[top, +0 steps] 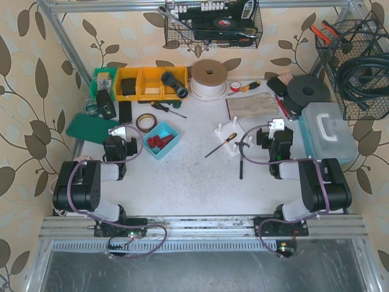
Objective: Install the large spring
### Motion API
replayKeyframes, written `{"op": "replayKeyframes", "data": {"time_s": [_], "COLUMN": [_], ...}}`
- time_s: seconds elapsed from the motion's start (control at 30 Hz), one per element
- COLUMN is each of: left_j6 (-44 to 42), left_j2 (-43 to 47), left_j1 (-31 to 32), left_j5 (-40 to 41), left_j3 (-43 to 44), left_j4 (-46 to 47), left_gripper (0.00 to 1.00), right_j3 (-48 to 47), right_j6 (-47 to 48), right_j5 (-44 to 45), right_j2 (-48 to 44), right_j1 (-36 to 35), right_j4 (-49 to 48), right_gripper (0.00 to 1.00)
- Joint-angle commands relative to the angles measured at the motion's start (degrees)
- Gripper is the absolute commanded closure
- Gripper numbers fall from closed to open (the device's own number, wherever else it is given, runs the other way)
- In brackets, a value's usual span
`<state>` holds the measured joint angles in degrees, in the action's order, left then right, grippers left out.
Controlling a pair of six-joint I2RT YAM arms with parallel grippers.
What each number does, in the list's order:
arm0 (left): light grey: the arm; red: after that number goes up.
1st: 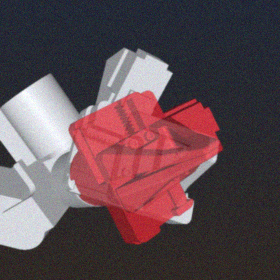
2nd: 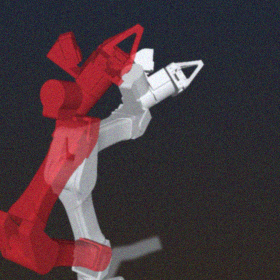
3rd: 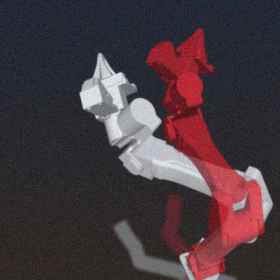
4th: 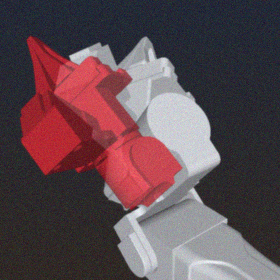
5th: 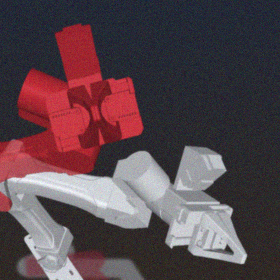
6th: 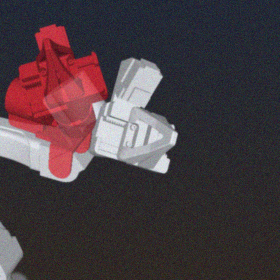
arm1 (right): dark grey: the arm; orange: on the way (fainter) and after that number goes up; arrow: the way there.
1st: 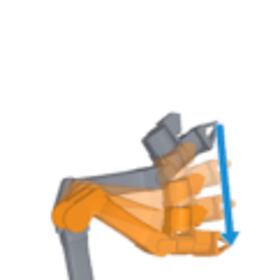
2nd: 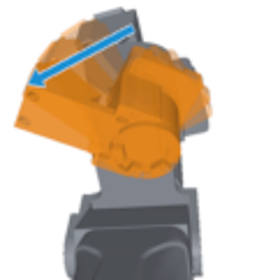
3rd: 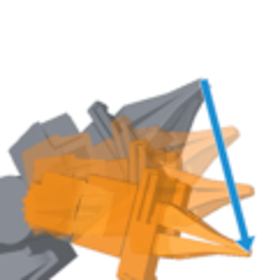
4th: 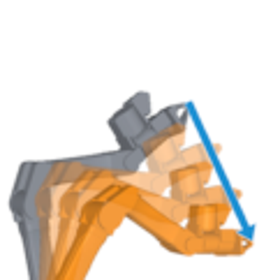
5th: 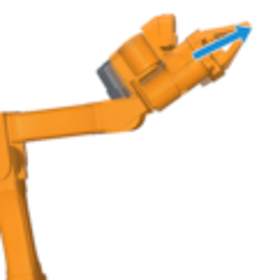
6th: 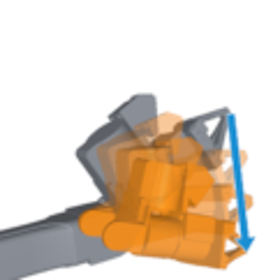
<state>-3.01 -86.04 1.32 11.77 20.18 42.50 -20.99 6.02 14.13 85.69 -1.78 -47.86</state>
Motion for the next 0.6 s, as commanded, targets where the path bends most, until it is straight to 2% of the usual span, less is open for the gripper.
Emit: {"op": "replayKeyframes", "data": {"time_s": [0.0, 0.4, 0.47, 0.57], "left_j6": [-0.6, -0.5, 0.5, 0.9], "left_j2": [0.4, 0.8, 2.8, 10.6], "left_j1": [-0.2, -0.2, -0.2, -0.1], "left_j5": [-0.8, -0.1, 1.8, 1.6], "left_j3": [1.3, 1.1, 2.0, 4.6], "left_j4": [1.2, 1.7, -1.6, -12.3], "left_gripper": [0.07, 0.07, 0.07, 0.07], "right_j3": [0.5, 0.7, -1.0, -4.4], "right_j6": [-0.7, -0.7, -1.1, -1.3], "right_j5": [-0.5, 0.3, 1.6, 1.7], "right_j2": [0.3, -0.4, -4.6, -12.0], "right_j1": [0.2, 0.1, -0.1, -0.1], "right_j4": [-1.4, -2.2, 4.1, 15.4], "right_gripper": [0.00, 0.00, 0.00, 0.00]}}
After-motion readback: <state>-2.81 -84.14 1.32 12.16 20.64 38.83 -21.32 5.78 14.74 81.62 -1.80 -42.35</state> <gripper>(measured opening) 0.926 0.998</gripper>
